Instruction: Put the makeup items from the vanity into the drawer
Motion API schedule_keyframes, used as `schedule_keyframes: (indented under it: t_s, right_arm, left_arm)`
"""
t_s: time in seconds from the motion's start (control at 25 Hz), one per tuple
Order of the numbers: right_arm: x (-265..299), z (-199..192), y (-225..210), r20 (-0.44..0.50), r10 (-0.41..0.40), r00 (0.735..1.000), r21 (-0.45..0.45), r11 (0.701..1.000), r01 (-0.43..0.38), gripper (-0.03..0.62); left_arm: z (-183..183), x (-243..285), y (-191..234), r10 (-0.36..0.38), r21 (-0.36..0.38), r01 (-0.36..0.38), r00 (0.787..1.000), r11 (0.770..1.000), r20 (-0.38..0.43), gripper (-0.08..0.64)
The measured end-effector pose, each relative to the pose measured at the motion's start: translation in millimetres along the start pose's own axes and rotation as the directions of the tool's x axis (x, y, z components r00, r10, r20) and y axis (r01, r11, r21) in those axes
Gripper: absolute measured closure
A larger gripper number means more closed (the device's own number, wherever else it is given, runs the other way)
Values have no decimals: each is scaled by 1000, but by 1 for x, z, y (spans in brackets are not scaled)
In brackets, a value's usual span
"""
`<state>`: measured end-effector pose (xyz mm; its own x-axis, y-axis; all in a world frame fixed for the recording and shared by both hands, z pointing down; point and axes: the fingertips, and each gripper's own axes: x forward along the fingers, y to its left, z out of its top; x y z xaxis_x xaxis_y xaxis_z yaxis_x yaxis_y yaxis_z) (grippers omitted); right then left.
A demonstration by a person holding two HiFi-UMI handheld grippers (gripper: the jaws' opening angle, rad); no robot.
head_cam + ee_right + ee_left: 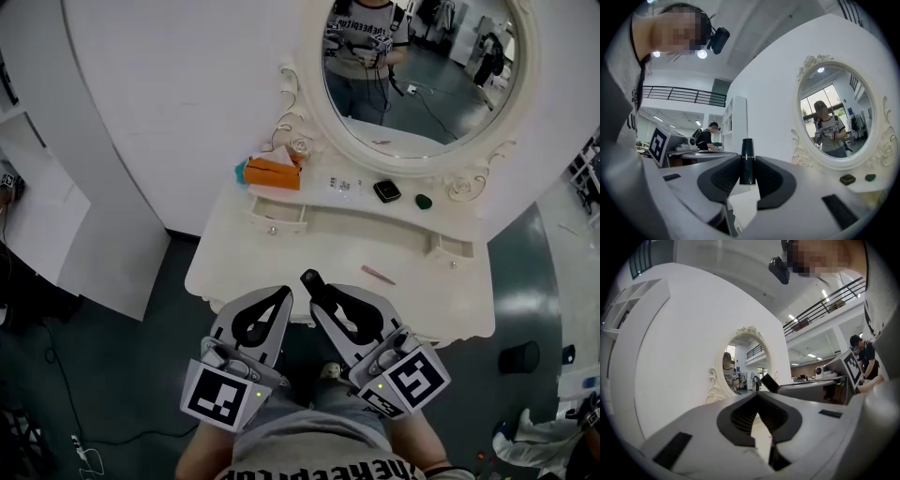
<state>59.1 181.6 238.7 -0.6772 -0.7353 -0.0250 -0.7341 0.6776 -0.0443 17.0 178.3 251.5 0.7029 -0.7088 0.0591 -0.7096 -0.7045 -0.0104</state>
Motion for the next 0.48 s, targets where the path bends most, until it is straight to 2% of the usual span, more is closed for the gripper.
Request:
schedule_keyframes:
  t_s: [0.2, 0.48]
  right_arm:
    - [0, -1, 8, 14, -23, 1000, 16, 1000, 22, 469]
    - [3, -5, 14, -12, -32, 999, -20, 999, 32, 471]
  left_arm:
    - [-5, -11, 4, -8, -1, 8, 1000, 1000, 1, 545]
    - [-8, -15, 13, -8, -14, 8, 1000, 1000, 14, 545]
